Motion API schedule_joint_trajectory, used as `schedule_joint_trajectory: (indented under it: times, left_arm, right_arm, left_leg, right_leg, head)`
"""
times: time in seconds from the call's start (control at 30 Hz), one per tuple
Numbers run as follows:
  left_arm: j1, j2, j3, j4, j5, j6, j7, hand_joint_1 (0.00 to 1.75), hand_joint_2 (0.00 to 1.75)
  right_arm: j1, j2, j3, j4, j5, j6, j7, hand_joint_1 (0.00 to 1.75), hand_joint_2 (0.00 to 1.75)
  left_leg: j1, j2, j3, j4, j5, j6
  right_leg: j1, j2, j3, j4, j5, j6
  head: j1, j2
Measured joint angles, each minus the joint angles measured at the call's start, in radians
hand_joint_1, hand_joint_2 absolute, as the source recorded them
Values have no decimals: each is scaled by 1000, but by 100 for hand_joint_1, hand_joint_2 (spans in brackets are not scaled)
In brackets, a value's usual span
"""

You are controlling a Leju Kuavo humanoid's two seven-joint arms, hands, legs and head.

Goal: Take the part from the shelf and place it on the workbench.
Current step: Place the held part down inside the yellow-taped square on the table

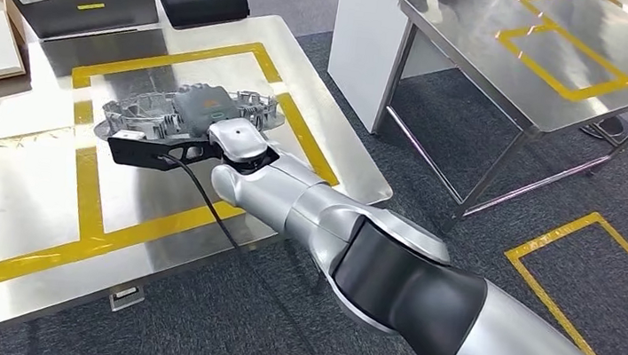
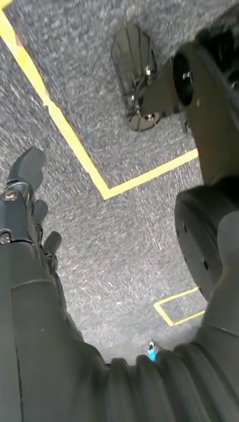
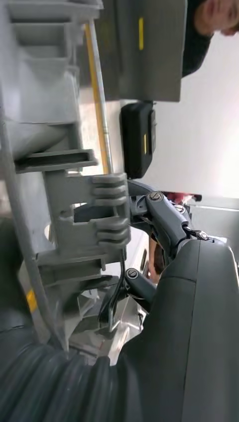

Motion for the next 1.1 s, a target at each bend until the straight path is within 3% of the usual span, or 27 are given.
schedule_joint_trajectory:
  times: [0.07,0.27,0.4,0.6,0.73,0.83,0.93,1.0,1.1]
  left_arm:
    - [-2,0,-2,1,3,-1,2,0,175]
    - [-3,0,-7,1,-4,3,26,0,175]
    - [-3,0,-11,1,-4,6,10,0,0]
    - [-2,-1,-12,1,6,4,17,0,0]
    - [6,0,-12,1,20,10,22,0,0]
    - [18,0,-12,1,25,19,24,0,0]
    - [32,5,-15,1,76,38,32,0,0]
    - [43,15,-55,2,259,73,53,0,0]
    - [64,34,-257,4,789,115,67,0,0]
  right_arm:
    - [-1,0,-3,23,1,1,0,0,0]
    - [-3,1,-7,55,0,12,-1,0,0]
    - [-4,1,-18,66,-2,13,-5,0,0]
    - [-14,1,-45,66,-26,-58,-84,0,0]
    - [-43,6,-86,28,-70,-192,-200,0,0]
    - [-75,7,-138,-48,-115,-273,-281,0,0]
    - [-96,-1,-193,-175,-168,-265,-286,0,0]
    - [-102,-18,-211,-281,-207,-245,-257,0,0]
    - [-113,-37,-222,-412,-231,-251,-266,0,0]
  left_leg:
    - [-1,0,1,0,-2,2]
    - [-2,1,2,0,-1,6]
    - [0,2,4,0,2,5]
    - [1,3,7,-1,3,2]
    - [1,3,8,-2,4,0]
    - [1,3,8,-2,4,0]
    - [1,3,9,-2,4,0]
    - [1,3,9,-3,4,-1]
    - [2,5,10,-3,3,-1]
  right_leg:
    - [0,0,1,-4,-1,2]
    - [-3,0,2,-7,1,28]
    - [-4,0,3,-6,2,31]
    - [-3,0,4,-3,3,31]
    - [-3,0,4,-1,3,31]
    - [-3,0,3,-1,2,30]
    - [-3,0,3,-1,1,28]
    - [-3,0,4,-1,0,27]
    - [-3,1,4,-1,0,26]
  head:
    - [0,0]
    - [0,0]
    - [0,0]
    - [0,0]
    - [0,0]
    - [0,0]
    - [0,0]
    - [0,0]
    - [0,0]
